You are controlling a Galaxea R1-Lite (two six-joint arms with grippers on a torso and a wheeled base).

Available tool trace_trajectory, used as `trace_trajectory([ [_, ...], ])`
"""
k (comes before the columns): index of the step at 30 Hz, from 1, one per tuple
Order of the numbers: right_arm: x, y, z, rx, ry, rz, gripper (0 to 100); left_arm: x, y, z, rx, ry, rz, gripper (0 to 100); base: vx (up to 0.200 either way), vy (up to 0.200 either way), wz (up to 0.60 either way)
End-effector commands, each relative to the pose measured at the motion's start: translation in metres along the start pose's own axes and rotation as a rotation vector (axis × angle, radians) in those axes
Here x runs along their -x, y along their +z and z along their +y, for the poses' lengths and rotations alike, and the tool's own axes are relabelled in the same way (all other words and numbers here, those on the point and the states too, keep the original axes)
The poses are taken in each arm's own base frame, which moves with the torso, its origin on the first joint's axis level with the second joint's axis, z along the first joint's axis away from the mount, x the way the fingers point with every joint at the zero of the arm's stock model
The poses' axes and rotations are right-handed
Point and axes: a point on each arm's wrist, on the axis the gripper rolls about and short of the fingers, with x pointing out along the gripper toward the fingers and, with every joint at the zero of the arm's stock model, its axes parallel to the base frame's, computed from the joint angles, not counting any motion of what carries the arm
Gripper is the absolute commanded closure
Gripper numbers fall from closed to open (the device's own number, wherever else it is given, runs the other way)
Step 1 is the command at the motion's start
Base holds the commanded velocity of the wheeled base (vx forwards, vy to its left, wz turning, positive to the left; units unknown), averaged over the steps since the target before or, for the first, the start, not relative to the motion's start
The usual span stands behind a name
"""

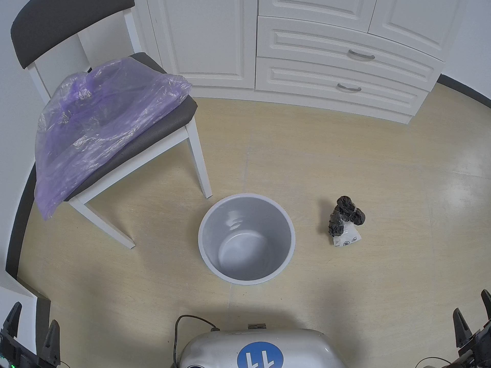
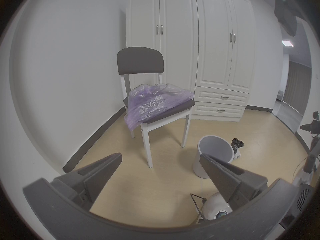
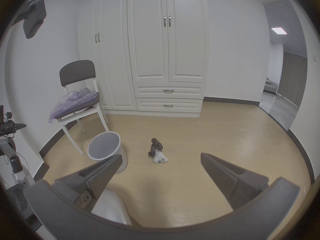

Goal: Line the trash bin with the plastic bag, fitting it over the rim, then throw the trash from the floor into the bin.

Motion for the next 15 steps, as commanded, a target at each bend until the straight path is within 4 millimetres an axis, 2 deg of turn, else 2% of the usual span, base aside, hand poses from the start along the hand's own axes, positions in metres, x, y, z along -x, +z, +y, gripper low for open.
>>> trace_trajectory([
  [1,-0.0001,-0.0053,-0.0001,0.006,-0.002,0.002,0,-0.0003,-0.0052,0.0001,0.001,0.000,0.005,0,0.000,0.000,0.00],
  [15,-0.0001,-0.0053,-0.0001,0.000,0.001,0.002,0,-0.0003,-0.0052,0.0001,-0.004,0.000,0.005,0,0.000,0.000,0.00],
])
